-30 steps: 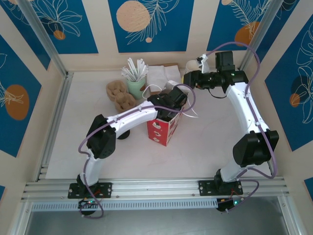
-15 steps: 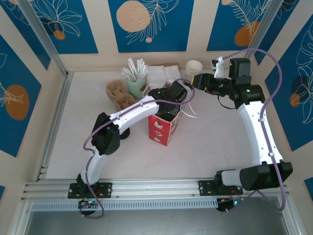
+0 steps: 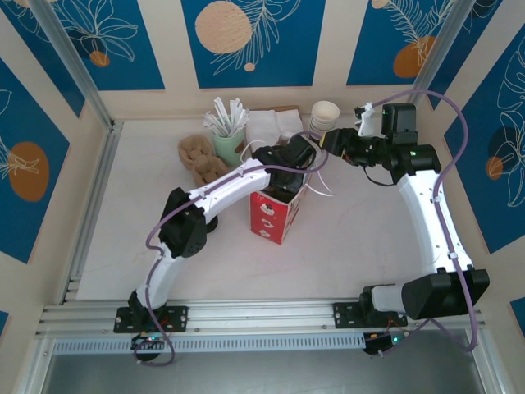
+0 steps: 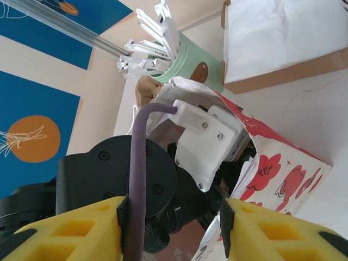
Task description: Pack the takeout coffee
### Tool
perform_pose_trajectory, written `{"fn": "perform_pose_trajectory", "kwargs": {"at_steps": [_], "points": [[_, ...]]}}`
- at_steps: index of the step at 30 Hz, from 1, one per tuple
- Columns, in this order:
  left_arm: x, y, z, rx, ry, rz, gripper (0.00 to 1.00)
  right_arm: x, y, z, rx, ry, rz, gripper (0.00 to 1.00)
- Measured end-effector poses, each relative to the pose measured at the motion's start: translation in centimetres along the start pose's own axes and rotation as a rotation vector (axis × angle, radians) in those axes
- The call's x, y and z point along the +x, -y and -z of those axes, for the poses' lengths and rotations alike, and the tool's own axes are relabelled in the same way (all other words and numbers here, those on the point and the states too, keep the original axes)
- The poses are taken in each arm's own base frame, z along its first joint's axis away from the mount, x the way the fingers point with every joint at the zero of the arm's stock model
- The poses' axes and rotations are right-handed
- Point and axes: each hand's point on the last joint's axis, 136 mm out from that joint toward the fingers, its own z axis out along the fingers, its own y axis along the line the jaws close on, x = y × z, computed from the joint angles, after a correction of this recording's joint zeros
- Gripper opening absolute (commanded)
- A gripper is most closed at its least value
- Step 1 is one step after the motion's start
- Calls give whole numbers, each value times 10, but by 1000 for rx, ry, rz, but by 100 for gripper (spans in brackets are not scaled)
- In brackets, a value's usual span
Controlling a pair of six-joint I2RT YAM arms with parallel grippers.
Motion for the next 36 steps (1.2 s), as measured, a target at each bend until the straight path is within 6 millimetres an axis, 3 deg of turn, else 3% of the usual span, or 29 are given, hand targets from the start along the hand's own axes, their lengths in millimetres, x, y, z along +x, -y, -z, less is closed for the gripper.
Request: {"fn": "perform_pose_trajectory", "kwargs": {"at_steps": [21,36], "points": [[-2,1,-4,-4,7,12,57,12,8,-11,11,-79,-60,49],[-5,0,-3,-6,-2,23,78,15,19,-15,67,-95,-99,53]]}}
